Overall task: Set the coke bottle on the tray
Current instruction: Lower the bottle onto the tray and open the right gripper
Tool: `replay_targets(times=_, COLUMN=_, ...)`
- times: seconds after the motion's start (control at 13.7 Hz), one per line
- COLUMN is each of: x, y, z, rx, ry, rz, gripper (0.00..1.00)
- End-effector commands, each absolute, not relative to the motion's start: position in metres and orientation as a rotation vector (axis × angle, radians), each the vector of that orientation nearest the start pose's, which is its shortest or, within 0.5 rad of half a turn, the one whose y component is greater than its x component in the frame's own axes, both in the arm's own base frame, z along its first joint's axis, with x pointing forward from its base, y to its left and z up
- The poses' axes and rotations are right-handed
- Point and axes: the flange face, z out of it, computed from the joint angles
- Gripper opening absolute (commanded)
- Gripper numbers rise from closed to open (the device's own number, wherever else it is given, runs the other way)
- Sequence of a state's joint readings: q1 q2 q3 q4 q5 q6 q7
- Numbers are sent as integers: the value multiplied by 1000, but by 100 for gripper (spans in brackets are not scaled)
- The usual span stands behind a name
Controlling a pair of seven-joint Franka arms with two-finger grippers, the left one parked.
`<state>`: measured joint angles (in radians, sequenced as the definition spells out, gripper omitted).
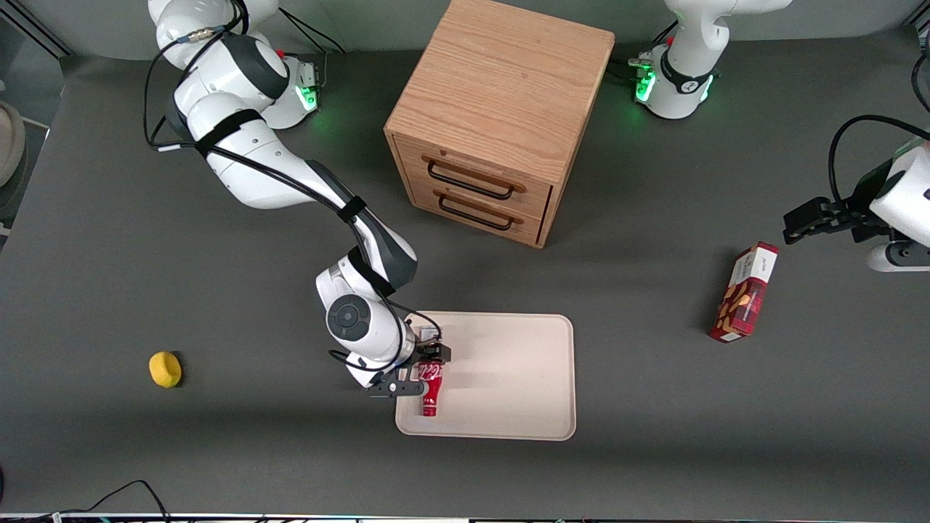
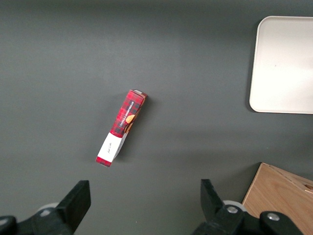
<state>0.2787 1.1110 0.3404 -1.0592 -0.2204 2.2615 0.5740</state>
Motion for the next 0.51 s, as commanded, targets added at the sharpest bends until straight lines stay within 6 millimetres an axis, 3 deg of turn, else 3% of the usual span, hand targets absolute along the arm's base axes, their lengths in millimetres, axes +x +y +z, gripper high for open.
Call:
replay_targets(times=0.0, x=695, y=372, z=177, rx=-2975, ry=49, rz=-116, gripper=100)
replay_targets(times=0.29, x=695, y=372, z=180, rx=-2972, ry=49, rz=-121, gripper=100)
replay_targets(times=0.44, x=697, y=374, z=192, rx=-2963, ry=50, rz=-139, gripper=100)
